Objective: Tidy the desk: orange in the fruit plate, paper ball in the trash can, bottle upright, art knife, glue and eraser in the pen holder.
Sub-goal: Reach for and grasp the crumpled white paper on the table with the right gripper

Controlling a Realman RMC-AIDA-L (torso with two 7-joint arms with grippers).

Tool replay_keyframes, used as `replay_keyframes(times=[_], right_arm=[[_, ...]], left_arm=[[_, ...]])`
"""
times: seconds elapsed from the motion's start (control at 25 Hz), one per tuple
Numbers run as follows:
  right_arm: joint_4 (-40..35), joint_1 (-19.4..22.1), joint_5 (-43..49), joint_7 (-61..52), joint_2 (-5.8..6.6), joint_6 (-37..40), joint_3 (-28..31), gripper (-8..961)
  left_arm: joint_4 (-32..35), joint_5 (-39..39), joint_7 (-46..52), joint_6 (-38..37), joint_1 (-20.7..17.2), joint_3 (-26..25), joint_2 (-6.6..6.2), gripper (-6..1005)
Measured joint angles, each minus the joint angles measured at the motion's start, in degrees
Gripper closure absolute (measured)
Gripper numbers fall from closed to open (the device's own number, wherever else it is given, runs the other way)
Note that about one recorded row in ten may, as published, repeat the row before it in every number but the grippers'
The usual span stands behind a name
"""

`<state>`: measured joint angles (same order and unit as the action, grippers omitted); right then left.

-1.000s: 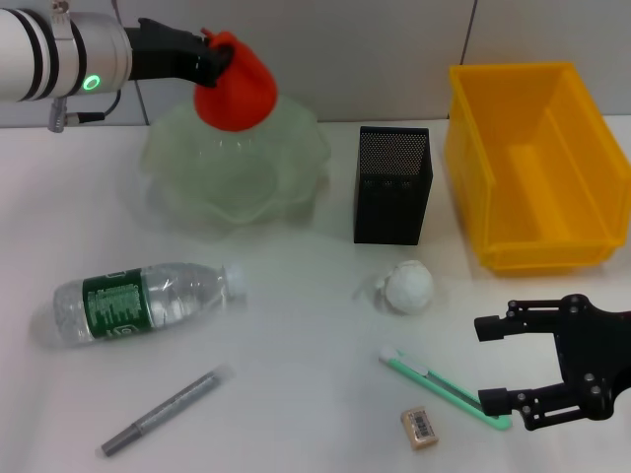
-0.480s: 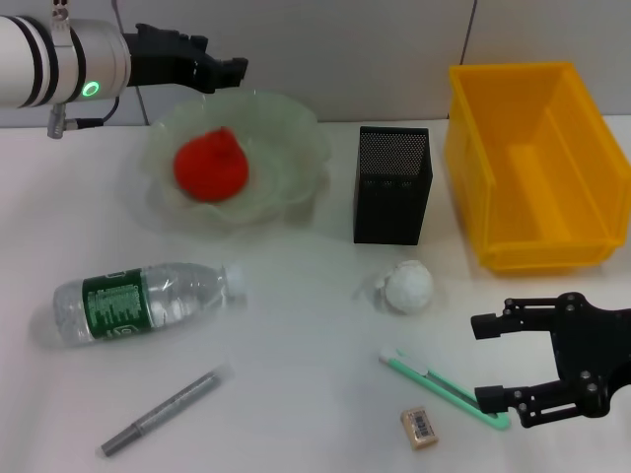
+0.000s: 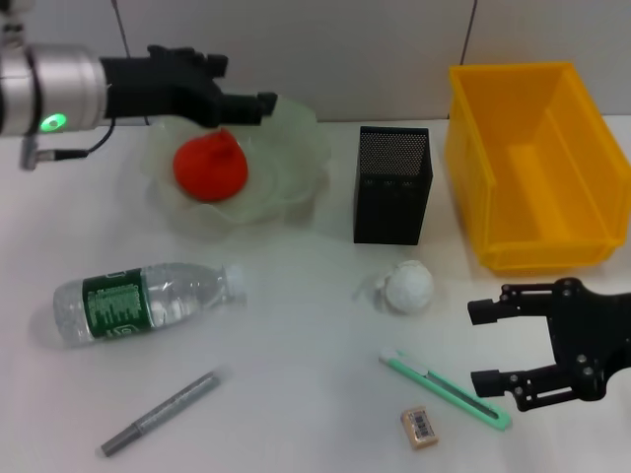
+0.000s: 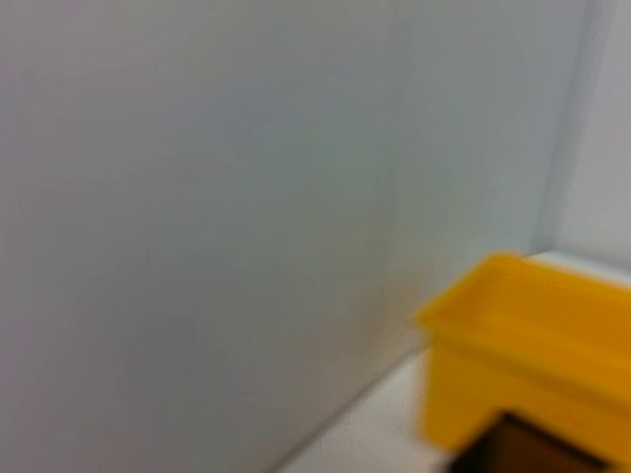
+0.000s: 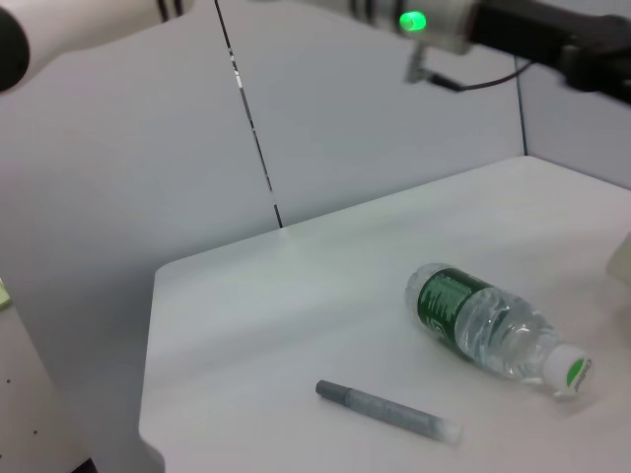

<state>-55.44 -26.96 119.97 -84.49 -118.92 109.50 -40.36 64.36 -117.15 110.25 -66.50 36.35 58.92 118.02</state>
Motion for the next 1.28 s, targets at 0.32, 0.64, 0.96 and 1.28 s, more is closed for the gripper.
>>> replay_keyframes(times=[0.32, 0.64, 0.96, 1.28], right_arm=[[-5.66, -1.74, 0.15, -7.43, 0.03, -0.07, -0.56, 131], [-16.36, -7.23, 3.64, -25.26, 0.41, -0.19, -6.56, 131], [-22.59, -18.52, 19.11, -46.1, 0.51, -3.15, -16.73, 131], [-17.66, -28.25, 31.94, -56.95, -0.06, -4.56, -28.97, 131]], left_arm=[[6.97, 12.52, -8.5, -26.93, -11.42, -8.42, -0.95, 140], [6.1, 16.3, -17.26, -33.89, -20.13, -13.09, -0.52, 140], [3.08, 16.66, -21.33, -34.47, -22.7, -14.08, 0.24, 140], [-0.78, 16.71, -25.56, -38.02, -22.93, -14.25, -0.17, 141]])
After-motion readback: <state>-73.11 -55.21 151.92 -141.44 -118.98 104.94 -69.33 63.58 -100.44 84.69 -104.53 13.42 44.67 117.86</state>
